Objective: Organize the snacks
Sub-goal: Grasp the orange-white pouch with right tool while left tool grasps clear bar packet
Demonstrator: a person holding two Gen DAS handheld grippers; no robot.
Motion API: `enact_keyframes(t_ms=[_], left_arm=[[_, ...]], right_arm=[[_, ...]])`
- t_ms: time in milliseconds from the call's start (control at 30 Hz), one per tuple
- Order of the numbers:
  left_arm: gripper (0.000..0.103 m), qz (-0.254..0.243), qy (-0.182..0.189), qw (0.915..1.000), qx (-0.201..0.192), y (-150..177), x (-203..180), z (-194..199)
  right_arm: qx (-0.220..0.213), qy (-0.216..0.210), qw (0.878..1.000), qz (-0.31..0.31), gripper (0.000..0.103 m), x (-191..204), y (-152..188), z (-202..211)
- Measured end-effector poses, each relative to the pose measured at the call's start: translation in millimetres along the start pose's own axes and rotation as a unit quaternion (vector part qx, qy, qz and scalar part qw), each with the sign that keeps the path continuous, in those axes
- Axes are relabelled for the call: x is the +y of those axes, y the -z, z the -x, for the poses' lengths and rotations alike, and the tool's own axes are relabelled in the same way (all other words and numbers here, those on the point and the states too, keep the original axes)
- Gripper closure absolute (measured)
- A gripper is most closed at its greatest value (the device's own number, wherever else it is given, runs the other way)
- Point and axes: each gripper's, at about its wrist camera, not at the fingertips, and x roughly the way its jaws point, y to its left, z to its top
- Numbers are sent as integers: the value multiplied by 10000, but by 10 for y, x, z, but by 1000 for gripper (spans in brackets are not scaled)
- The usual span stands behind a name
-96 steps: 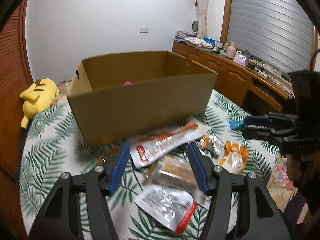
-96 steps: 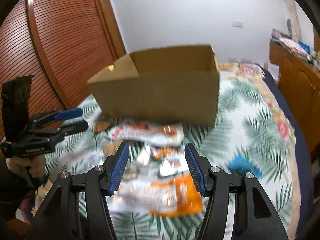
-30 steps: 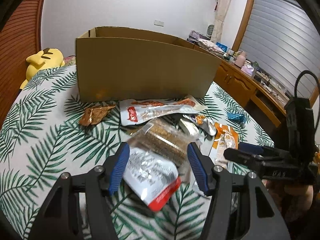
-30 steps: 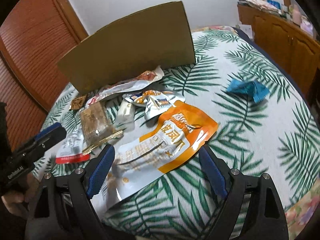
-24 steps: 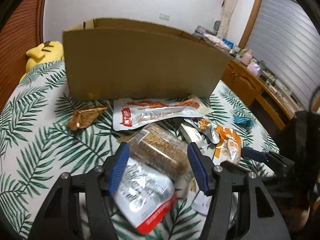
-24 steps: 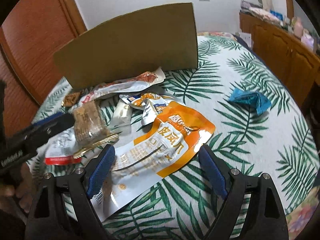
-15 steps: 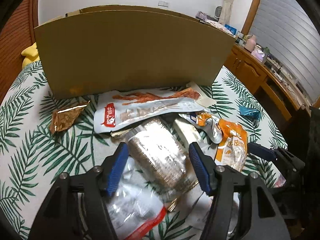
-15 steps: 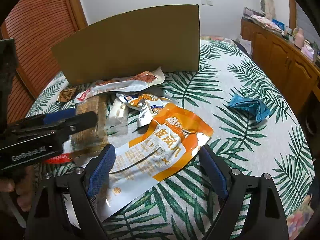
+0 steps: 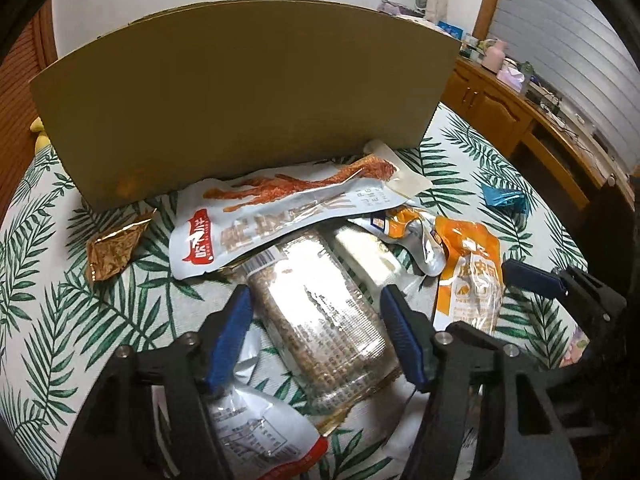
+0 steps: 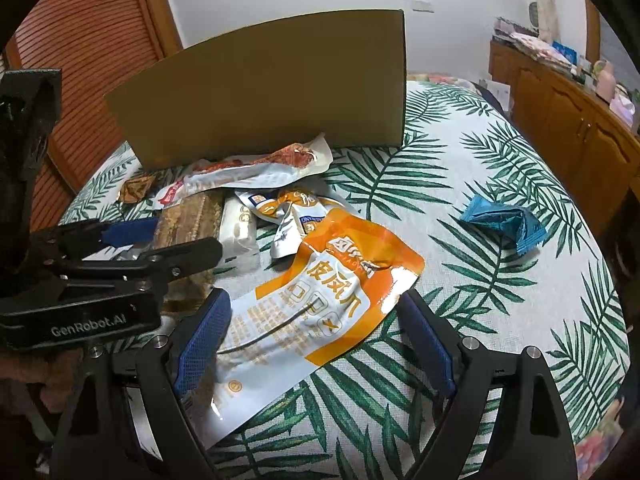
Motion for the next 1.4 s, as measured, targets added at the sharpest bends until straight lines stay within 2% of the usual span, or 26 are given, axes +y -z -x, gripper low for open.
enact_keyframes(t_ms=[133, 233, 333, 500, 700, 900, 967, 1200, 1233, 1267, 1400], left_arm=[[47, -152, 75, 9998, 110, 34, 68, 78], [44, -276, 98, 9994, 199, 63, 146, 120], [42, -152, 61, 9995, 263, 47, 242, 114], [54, -241, 25, 9997, 104, 78, 246, 128], [60, -55, 108, 9999, -79, 109, 327, 174], [61, 44, 137, 9997, -199, 122, 381, 217], [62, 75, 142, 9996, -223, 116, 381, 229], [62, 99, 158, 9993, -309, 119, 402, 340], [62, 108, 151, 9993, -322, 125, 403, 348], [62, 112, 144, 9993, -332, 129, 404, 356], [62, 153, 165, 9990, -373, 148, 406, 391]], right_arm=[[10, -12, 10000, 10, 16, -27, 6, 14], [36, 35, 10000, 71, 16, -50, 11, 20], [92, 36, 9999, 89, 16, -79, -4, 22], [135, 113, 9998, 135, 14, -28, -19, -13], [117, 267, 9992, 286, 14, 51, -26, -62], [135, 349, 9975, 601, 30, 74, -6, -55], [130, 330, 9978, 552, 44, 10, -34, -23], [295, -28, 9988, 384, 60, -176, -117, 2], [298, -69, 9989, 350, 65, -193, -121, 10], [311, -132, 9989, 320, 74, -212, -129, 15], [324, -146, 9987, 365, 74, -214, -135, 26]])
